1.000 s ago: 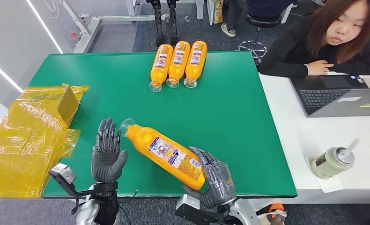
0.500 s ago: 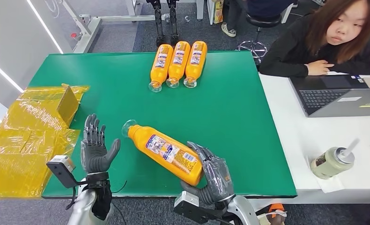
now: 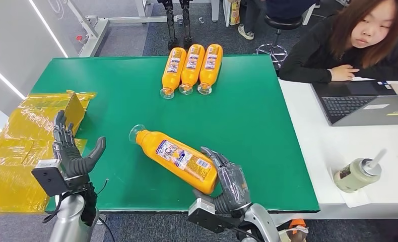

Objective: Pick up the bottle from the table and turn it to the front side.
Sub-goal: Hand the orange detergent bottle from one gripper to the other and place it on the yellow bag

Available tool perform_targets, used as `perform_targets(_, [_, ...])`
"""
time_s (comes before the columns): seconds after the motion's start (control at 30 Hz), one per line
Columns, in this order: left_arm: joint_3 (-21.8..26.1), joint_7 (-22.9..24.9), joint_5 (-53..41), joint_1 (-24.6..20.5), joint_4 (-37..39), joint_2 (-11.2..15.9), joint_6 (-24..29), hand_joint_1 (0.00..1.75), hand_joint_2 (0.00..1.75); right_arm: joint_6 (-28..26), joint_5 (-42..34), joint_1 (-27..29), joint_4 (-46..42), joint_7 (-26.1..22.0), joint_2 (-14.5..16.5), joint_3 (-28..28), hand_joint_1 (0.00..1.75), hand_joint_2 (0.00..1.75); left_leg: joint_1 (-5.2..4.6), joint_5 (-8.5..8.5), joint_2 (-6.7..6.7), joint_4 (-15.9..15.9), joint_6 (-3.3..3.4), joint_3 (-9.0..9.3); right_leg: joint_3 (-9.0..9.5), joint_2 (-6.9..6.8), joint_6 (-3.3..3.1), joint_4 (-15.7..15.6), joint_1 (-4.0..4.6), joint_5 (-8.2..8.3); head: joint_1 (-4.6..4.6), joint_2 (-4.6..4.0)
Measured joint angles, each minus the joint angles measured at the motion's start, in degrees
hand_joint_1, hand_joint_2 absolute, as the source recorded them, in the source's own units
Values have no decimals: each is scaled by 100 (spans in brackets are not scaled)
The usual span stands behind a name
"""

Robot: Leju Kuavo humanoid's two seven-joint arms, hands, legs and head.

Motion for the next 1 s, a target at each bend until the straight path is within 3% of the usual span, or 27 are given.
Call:
perform_targets(0.1, [73, -68, 185, 2, -2, -4, -208, 0, 175, -8, -56, -53, 56, -27, 0, 6, 175, 175, 0, 0, 1, 0, 0, 0, 0, 1, 0, 0, 0, 0, 1, 1])
perform_targets(0.27, [189, 66, 1089, 78, 0, -49, -1364, 0, 175, -38, -68, -130, 165, -83, 0, 25, 175, 175, -1, 0, 1, 0, 0, -1, -1, 2, 0, -1, 0, 0, 1, 1])
perform_targets(0.6, [208, 504, 2392, 124, 348, -252, -2779, 0, 175, -245, -97, -228, 331, -223, 2, 108, 175, 175, -1, 0, 1, 0, 0, 0, -2, 1, 0, -2, -1, 0, 1, 1])
perform_targets(1.0, [208, 570, 2910, -38, 1112, -393, -3125, 0, 175, -402, 73, -256, 314, -224, 9, 204, 175, 175, -1, 0, 1, 0, 0, -1, -3, 1, 0, -2, 0, 0, 1, 0])
